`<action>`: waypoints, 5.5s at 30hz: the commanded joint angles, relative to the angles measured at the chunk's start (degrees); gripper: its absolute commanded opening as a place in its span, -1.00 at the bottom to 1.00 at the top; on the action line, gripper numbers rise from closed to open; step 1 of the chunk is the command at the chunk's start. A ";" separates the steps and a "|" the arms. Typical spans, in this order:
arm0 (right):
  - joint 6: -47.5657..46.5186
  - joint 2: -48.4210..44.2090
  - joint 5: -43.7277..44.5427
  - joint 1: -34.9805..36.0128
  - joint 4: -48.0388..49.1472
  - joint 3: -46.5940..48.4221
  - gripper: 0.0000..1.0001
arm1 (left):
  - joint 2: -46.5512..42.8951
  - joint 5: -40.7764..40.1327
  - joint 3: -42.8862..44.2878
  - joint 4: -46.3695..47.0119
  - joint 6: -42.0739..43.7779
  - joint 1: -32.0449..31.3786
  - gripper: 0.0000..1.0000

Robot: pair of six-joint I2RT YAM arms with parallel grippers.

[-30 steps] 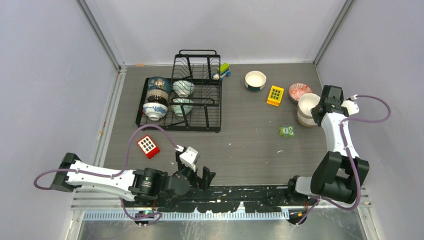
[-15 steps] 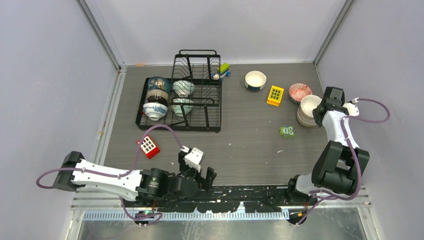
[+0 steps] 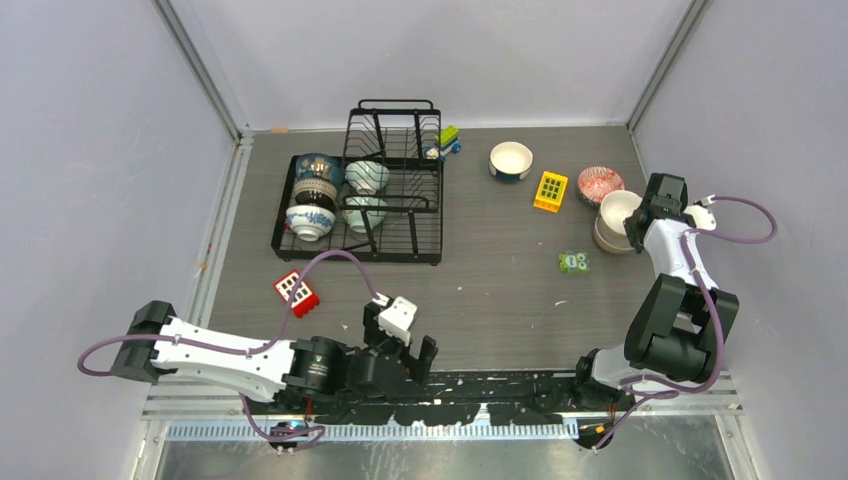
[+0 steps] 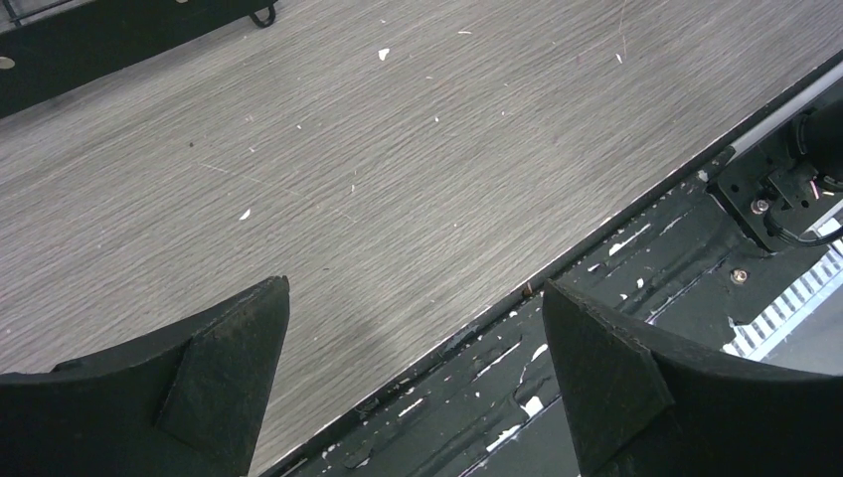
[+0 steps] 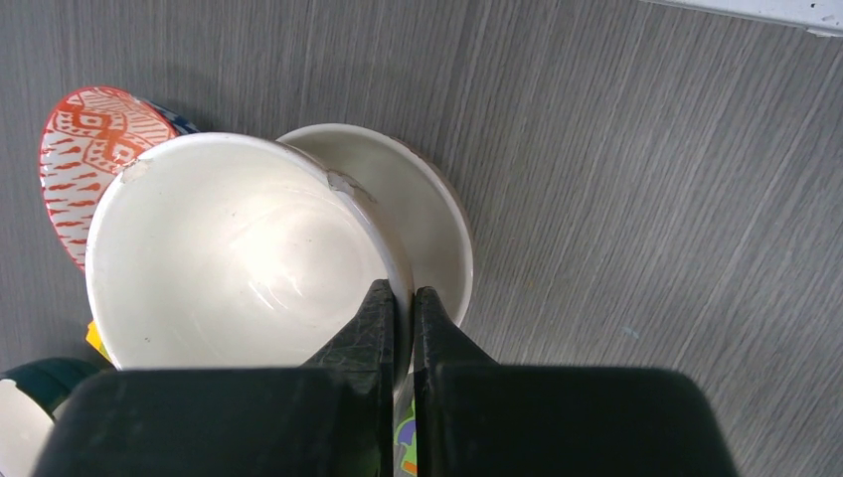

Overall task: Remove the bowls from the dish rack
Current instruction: Place the bowl with the bowl, then adjust the dish rack at the center of the board.

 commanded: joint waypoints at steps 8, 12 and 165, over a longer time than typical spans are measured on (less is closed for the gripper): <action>-0.57 0.86 2.35 -0.30 5.79 0.82 -0.99 | 1.12 -0.60 2.83 0.83 0.36 -0.29 0.99; -1.26 1.47 3.14 -0.35 5.82 0.68 -0.99 | 1.39 -0.70 2.92 0.74 0.39 -0.28 0.99; -17.15 -46.09 -11.79 61.64 14.81 -26.90 0.69 | 0.87 49.13 25.69 -14.95 0.65 93.18 0.93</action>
